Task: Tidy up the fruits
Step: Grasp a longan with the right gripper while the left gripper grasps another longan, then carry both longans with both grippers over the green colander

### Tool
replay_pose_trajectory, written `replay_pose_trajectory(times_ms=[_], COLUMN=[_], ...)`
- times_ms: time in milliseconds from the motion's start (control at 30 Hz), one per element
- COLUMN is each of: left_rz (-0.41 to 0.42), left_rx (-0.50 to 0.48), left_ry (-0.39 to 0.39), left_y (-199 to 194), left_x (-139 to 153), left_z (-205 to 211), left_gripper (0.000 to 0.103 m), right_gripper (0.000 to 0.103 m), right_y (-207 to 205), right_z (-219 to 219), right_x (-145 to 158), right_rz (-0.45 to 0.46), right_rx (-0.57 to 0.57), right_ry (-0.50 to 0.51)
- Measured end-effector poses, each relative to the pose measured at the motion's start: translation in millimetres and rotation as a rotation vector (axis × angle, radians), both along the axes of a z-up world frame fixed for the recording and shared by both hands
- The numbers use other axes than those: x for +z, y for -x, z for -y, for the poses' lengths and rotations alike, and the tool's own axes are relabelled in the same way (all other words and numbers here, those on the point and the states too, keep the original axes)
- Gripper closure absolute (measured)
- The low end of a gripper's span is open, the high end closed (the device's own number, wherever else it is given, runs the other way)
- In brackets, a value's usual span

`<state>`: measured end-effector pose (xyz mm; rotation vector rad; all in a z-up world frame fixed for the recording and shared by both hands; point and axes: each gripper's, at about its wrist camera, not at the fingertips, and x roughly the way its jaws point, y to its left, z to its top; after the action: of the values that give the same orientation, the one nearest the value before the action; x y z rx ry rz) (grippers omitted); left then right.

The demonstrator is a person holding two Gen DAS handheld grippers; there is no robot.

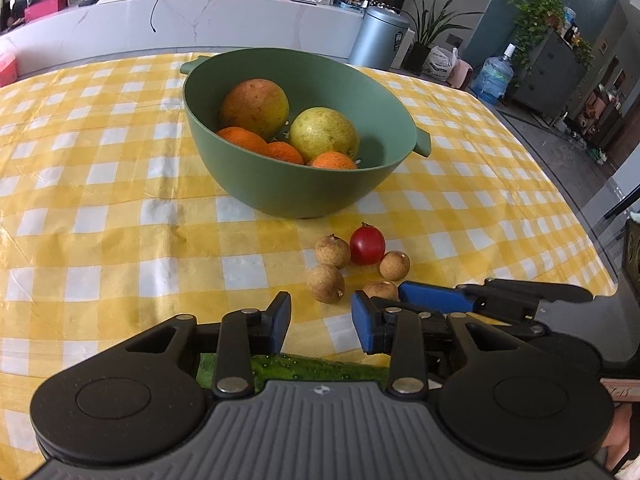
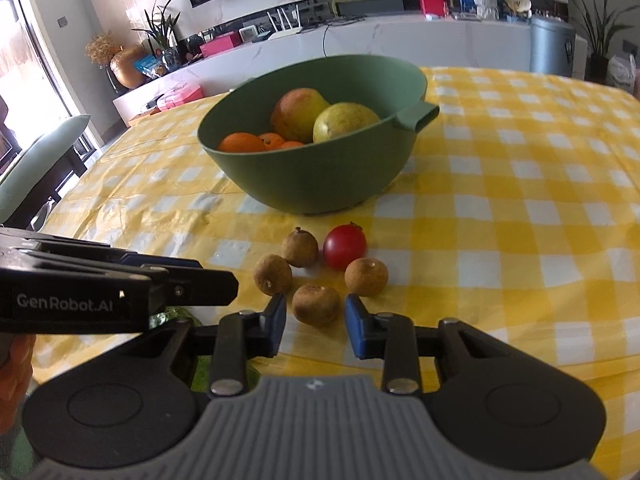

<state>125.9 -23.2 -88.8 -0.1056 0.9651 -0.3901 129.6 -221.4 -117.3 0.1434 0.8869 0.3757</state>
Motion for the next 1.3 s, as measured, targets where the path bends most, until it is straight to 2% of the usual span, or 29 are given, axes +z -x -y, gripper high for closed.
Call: replay_pose_trajectory(times_ms=[167, 233, 633, 733, 867, 1100, 1300], left_rz=[-0.009, -0.019, -0.086, -0.1, -0.097, -0.082, -0.053], left_rx=[0.0, 0.005, 0.025, 0.034, 0.045, 0.056, 0.055], left_ry=[-0.002, -0.002, 0.001, 0.01, 0.031, 0.039, 0.019], left_y=[-5.8, -9.1, -23.6, -26.2, -27.1, -23.7, -15.4], left_x=[-3.6, -6.0, -20.6, -24.7, -25.7, -24.4, -11.1], left_z=[4.3, 6.2, 17.2, 16.3, 13.3, 10.5, 7.4], left_gripper=[0.062, 0.062, 0.062, 0.068, 0.075, 0.077, 0.077], right_gripper=[0.074, 0.078, 0.079, 0.079, 0.079, 0.079, 0.079], right_y=[-5.0, -7.6, 0.1, -1.9, -2.9, -2.8, -1.1], right_z=[-3.7, -3.8, -3.3, -2.6, -2.2, -3.1, -2.7], right_x=[-4.7, -6.8, -3.7, -6.8, -7.5, -7.5, -5.9], right_rz=[-0.01, -0.02, 0.0, -0.014, -0.012, -0.008, -0.003], right_rx=[0.0, -0.007, -0.016, -0.022, -0.024, -0.02, -0.021], right_ry=[0.001, -0.003, 0.031, 0.037, 0.033, 0.038, 0.036])
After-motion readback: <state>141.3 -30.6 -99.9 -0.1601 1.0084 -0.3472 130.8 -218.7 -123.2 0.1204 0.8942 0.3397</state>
